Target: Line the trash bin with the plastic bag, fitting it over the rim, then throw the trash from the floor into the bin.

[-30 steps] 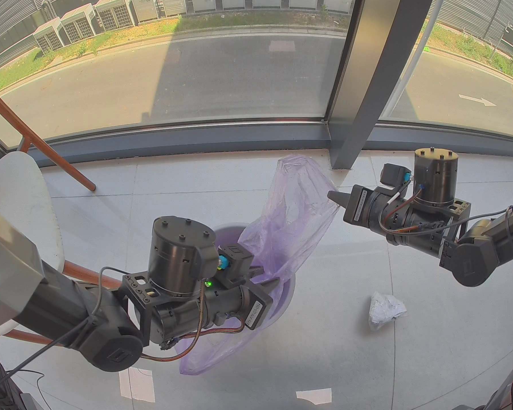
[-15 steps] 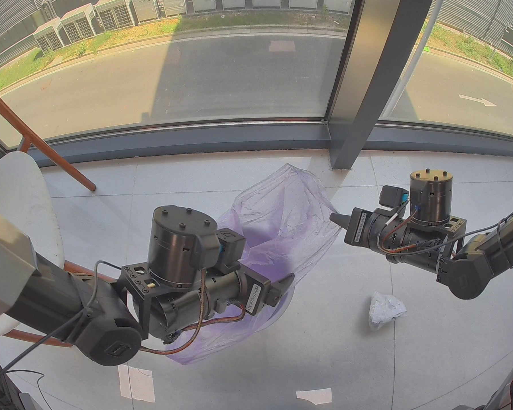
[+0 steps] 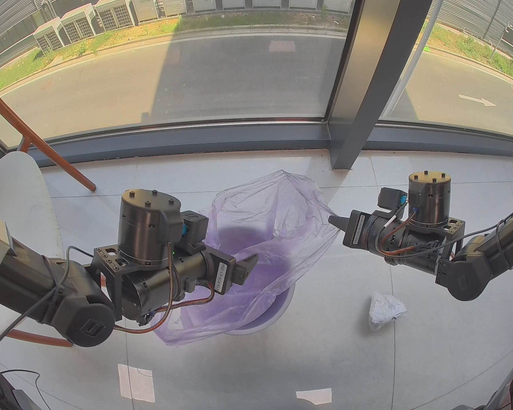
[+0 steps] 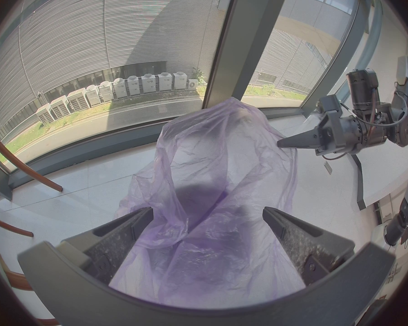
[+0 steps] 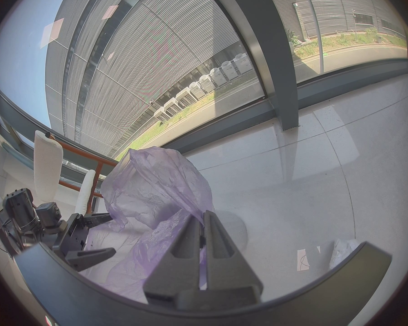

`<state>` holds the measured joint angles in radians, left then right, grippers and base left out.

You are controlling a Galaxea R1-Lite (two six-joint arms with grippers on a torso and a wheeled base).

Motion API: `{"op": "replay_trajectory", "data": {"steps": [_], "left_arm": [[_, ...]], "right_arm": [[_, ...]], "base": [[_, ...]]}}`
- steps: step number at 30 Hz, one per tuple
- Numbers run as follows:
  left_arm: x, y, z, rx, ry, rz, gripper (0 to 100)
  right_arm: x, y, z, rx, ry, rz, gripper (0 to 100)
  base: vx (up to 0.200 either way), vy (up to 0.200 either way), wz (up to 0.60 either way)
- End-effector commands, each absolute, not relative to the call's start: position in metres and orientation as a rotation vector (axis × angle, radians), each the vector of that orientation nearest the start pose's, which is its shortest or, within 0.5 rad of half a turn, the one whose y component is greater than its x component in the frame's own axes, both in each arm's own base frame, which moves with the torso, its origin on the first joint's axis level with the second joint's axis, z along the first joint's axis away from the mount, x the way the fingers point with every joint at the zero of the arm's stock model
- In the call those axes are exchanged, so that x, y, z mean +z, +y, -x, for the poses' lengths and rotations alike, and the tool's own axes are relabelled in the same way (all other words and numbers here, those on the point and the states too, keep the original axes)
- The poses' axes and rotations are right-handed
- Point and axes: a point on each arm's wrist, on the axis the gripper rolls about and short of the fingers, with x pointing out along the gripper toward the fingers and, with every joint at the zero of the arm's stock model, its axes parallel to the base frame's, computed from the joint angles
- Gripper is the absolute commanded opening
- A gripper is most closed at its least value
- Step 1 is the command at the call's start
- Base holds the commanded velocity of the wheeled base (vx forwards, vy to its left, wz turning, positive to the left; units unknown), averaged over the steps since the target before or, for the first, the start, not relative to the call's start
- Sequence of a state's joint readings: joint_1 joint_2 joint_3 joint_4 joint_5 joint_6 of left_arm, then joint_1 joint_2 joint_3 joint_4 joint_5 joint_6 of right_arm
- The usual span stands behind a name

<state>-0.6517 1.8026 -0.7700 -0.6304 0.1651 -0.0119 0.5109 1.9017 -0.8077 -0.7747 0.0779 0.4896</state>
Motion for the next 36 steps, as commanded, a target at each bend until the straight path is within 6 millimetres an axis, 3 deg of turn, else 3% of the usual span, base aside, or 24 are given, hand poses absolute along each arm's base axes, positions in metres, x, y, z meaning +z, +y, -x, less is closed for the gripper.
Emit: {"op": "replay_trajectory", "data": {"steps": [1, 2, 3, 16, 24, 28, 31, 34, 36], "left_arm": [[0.145, -0.180, -0.261, -0.443, 0.362, -0.142, 100], [0.145, -0.177, -0.263, -0.431, 0.361, -0.142, 100], [0.146, -0.174, -0.266, -0.419, 0.360, -0.139, 0], [0.141, -0.136, -0.288, -0.283, 0.386, -0.180, 0], [0.144, -0.135, -0.290, -0.281, 0.372, -0.183, 0], [0.158, -0.129, -0.300, -0.254, 0.323, -0.167, 0], [0.179, -0.128, -0.313, -0.236, 0.247, -0.142, 0], [0.189, -0.130, -0.318, -0.230, 0.212, -0.132, 0], [0.193, -0.133, -0.319, -0.237, 0.197, -0.127, 0]], "right_arm": [[0.133, 0.169, -0.298, 0.496, 0.444, -0.402, 0], [0.133, 0.169, -0.298, 0.498, 0.443, -0.399, 0], [0.133, 0.169, -0.297, 0.499, 0.442, -0.396, 0], [0.136, 0.172, -0.286, 0.533, 0.434, -0.343, 0], [0.133, 0.171, -0.284, 0.530, 0.444, -0.340, 0], [0.132, 0.170, -0.283, 0.529, 0.449, -0.337, 0], [0.131, 0.168, -0.280, 0.535, 0.443, -0.304, 0], [0.129, 0.166, -0.275, 0.559, 0.425, -0.232, 0], [0.114, 0.159, -0.265, 0.655, 0.428, -0.102, 0]], "base": [[0.000, 0.000, 0.00], [0.000, 0.000, 0.00], [0.000, 0.000, 0.00], [0.000, 0.000, 0.00], [0.000, 0.000, 0.00], [0.000, 0.000, 0.00], [0.000, 0.000, 0.00], [0.000, 0.000, 0.00], [0.000, 0.000, 0.00]]}}
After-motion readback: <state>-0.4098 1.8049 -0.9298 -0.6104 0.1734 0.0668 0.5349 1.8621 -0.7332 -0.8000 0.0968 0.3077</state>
